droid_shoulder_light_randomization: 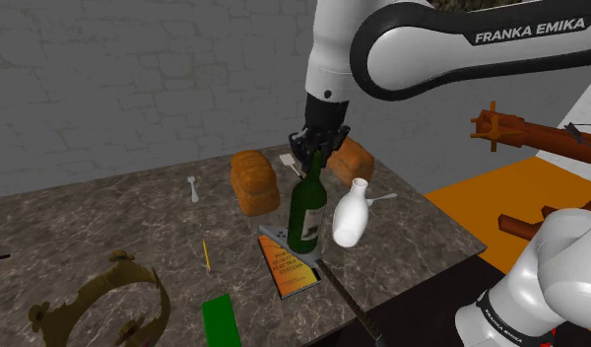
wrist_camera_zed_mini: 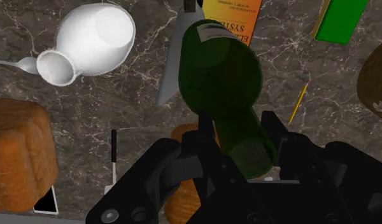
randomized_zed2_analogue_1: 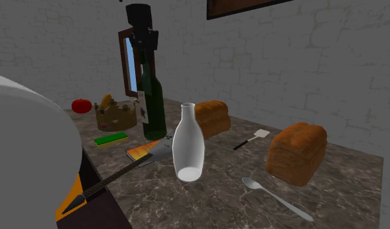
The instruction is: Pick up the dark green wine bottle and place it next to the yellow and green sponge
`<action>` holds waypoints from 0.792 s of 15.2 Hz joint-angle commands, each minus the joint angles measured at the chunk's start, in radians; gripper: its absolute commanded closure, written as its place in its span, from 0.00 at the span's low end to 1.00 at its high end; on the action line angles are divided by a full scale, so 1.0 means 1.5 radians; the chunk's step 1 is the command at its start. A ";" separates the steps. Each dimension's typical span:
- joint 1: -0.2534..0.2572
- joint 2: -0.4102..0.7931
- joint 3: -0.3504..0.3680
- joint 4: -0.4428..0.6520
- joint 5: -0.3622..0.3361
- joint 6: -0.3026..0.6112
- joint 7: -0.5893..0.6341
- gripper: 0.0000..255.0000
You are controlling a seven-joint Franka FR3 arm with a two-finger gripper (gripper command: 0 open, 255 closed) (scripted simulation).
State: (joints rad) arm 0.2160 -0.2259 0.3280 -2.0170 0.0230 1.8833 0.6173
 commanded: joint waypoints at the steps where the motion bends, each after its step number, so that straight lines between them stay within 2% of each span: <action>1: 0.013 0.000 0.021 0.003 0.002 -0.003 0.035 1.00; 7: 0.049 0.041 0.088 0.049 -0.011 -0.013 0.142 1.00; 12: 0.080 0.098 0.144 0.110 -0.038 -0.027 0.237 1.00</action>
State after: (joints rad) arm 0.3258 -0.1100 0.5239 -1.8779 -0.0193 1.8428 0.9366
